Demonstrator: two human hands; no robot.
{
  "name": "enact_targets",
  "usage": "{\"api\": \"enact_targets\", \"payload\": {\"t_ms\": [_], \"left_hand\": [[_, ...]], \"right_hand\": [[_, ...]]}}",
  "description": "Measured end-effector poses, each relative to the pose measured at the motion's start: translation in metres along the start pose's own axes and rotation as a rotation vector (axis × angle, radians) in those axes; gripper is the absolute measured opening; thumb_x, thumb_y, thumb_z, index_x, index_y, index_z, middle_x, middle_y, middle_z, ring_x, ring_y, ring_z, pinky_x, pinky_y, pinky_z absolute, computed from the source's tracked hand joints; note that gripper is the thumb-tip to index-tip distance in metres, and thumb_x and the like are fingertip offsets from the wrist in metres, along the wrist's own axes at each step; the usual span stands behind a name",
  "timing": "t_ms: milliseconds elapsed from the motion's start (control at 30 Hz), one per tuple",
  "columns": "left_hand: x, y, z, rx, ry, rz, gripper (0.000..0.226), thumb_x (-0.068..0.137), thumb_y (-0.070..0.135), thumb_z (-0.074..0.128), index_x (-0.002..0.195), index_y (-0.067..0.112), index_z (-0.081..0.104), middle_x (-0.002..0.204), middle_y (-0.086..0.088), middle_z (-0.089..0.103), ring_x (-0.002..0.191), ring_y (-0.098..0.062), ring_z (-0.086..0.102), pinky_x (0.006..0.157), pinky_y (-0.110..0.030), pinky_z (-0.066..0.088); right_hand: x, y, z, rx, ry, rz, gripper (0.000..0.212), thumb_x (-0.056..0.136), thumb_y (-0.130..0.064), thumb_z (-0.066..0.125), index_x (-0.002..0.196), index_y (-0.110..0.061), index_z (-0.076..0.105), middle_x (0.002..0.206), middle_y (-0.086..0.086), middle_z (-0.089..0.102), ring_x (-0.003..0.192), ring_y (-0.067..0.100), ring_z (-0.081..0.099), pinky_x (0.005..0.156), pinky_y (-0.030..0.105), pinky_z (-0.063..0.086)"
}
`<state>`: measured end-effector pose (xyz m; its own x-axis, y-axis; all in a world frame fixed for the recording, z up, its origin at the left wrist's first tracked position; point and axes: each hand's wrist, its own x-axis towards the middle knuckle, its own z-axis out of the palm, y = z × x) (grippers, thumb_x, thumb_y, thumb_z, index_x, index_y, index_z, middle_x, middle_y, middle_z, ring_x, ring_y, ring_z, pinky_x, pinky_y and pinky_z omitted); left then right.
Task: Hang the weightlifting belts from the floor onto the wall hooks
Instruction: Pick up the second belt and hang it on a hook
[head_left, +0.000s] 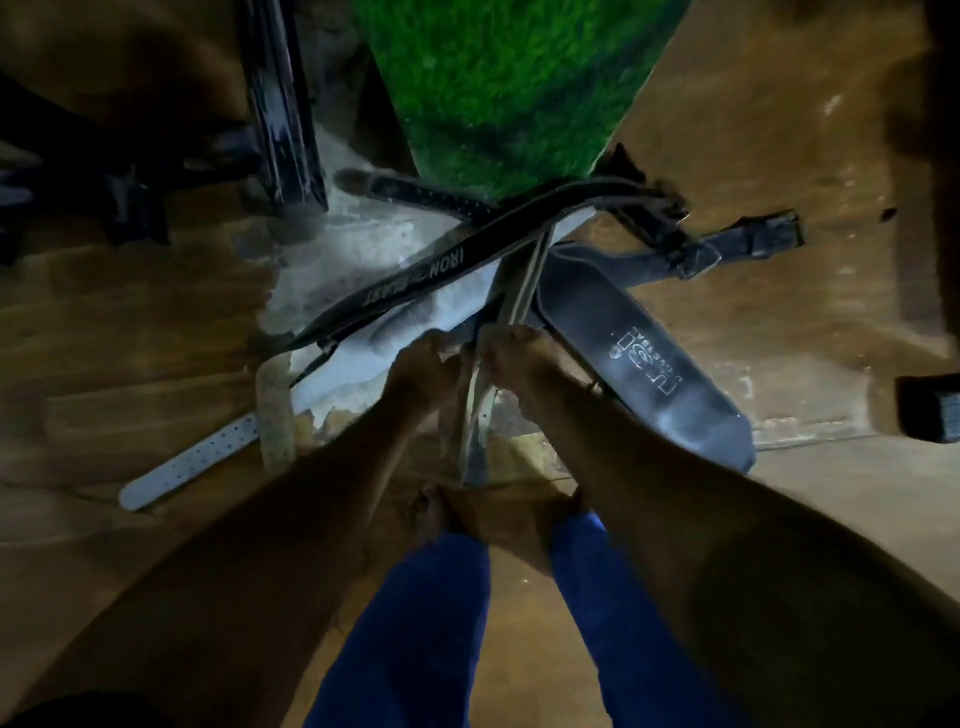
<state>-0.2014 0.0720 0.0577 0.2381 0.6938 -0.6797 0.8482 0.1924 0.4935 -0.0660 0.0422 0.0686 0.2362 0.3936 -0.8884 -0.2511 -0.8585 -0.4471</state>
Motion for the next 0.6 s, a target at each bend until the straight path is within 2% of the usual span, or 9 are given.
{"api": "enact_targets", "payload": {"t_ms": [67, 133, 167, 233, 300, 367, 467, 567, 600], "left_hand": [[0.053, -0.039, 0.024, 0.024, 0.023, 0.012, 0.084, 0.081, 0.064, 0.034, 0.125, -0.001, 0.063, 0.13, -0.022, 0.065, 0.124, -0.037, 0.059, 0.102, -0.039, 0.046], [0.109, -0.076, 0.05, 0.01, 0.042, 0.033, 0.088, 0.085, 0.073, 0.032, 0.126, 0.002, 0.065, 0.128, -0.022, 0.067, 0.122, -0.038, 0.06, 0.102, -0.039, 0.048], [0.127, -0.085, 0.057, 0.03, 0.059, 0.033, 0.083, 0.087, 0.068, 0.035, 0.13, 0.003, 0.063, 0.13, -0.022, 0.065, 0.124, -0.038, 0.059, 0.101, -0.035, 0.047], [0.153, -0.093, 0.067, 0.076, 0.09, 0.037, 0.071, 0.093, 0.057, 0.047, 0.137, 0.002, 0.057, 0.136, -0.021, 0.062, 0.127, -0.036, 0.059, 0.099, -0.037, 0.045], [0.175, -0.103, 0.078, 0.224, 0.13, 0.048, 0.067, 0.095, 0.055, 0.054, 0.142, 0.006, 0.05, 0.138, -0.021, 0.059, 0.124, -0.038, 0.059, 0.097, -0.041, 0.047], [0.197, -0.116, 0.089, 0.467, 0.183, 0.01, 0.072, 0.096, 0.053, 0.049, 0.153, 0.011, 0.035, 0.144, -0.025, 0.052, 0.124, -0.044, 0.058, 0.098, -0.049, 0.049], [0.214, -0.125, 0.103, 0.626, 0.294, -0.018, 0.074, 0.097, 0.048, 0.045, 0.158, 0.014, 0.022, 0.154, -0.028, 0.039, 0.12, -0.05, 0.056, 0.094, -0.054, 0.051], [0.216, -0.119, 0.105, 0.749, 0.296, -0.005, 0.063, 0.1, 0.034, 0.034, 0.156, 0.007, 0.024, 0.148, -0.033, 0.043, 0.122, -0.053, 0.054, 0.089, -0.055, 0.053], [0.216, -0.118, 0.103, 0.778, 0.277, -0.008, 0.06, 0.1, 0.032, 0.037, 0.153, 0.005, 0.028, 0.143, -0.032, 0.049, 0.118, -0.052, 0.058, 0.086, -0.053, 0.055]], "right_hand": [[0.05, 0.021, 0.02, 0.003, 0.02, -0.1, 0.013, 0.095, -0.026, 0.058, 0.097, -0.017, 0.067, 0.091, 0.01, 0.066, 0.082, 0.025, 0.065, 0.071, 0.04, 0.054], [0.103, 0.042, 0.039, 0.081, 0.014, -0.116, 0.007, 0.097, -0.018, 0.057, 0.096, -0.02, 0.063, 0.089, 0.008, 0.063, 0.08, 0.023, 0.063, 0.072, 0.04, 0.054], [0.126, 0.048, 0.046, 0.113, 0.018, -0.107, 0.012, 0.099, -0.01, 0.053, 0.096, -0.019, 0.06, 0.087, 0.006, 0.06, 0.078, 0.022, 0.06, 0.072, 0.037, 0.052], [0.17, 0.061, 0.06, 0.133, 0.025, -0.107, 0.014, 0.101, -0.003, 0.049, 0.106, -0.013, 0.057, 0.093, 0.008, 0.06, 0.085, 0.026, 0.061, 0.075, 0.036, 0.052], [0.203, 0.073, 0.069, 0.105, 0.069, -0.102, 0.025, 0.102, -0.003, 0.049, 0.126, -0.005, 0.055, 0.111, 0.02, 0.063, 0.107, 0.039, 0.063, 0.092, 0.046, 0.054], [0.224, 0.077, 0.073, 0.08, 0.083, -0.093, 0.033, 0.104, -0.004, 0.046, 0.135, 0.004, 0.051, 0.13, 0.027, 0.06, 0.122, 0.042, 0.058, 0.102, 0.042, 0.048], [0.248, 0.082, 0.082, 0.006, 0.088, -0.098, 0.036, 0.104, -0.012, 0.044, 0.137, 0.002, 0.05, 0.136, 0.024, 0.058, 0.126, 0.038, 0.057, 0.095, 0.036, 0.048], [0.249, 0.084, 0.095, 0.049, 0.161, -0.115, 0.033, 0.104, -0.016, 0.047, 0.134, -0.006, 0.052, 0.131, 0.02, 0.061, 0.121, 0.038, 0.06, 0.101, 0.043, 0.051], [0.245, 0.084, 0.098, 0.086, 0.2, -0.125, 0.031, 0.103, -0.018, 0.049, 0.133, -0.01, 0.053, 0.129, 0.018, 0.063, 0.119, 0.037, 0.061, 0.102, 0.048, 0.051]]}}
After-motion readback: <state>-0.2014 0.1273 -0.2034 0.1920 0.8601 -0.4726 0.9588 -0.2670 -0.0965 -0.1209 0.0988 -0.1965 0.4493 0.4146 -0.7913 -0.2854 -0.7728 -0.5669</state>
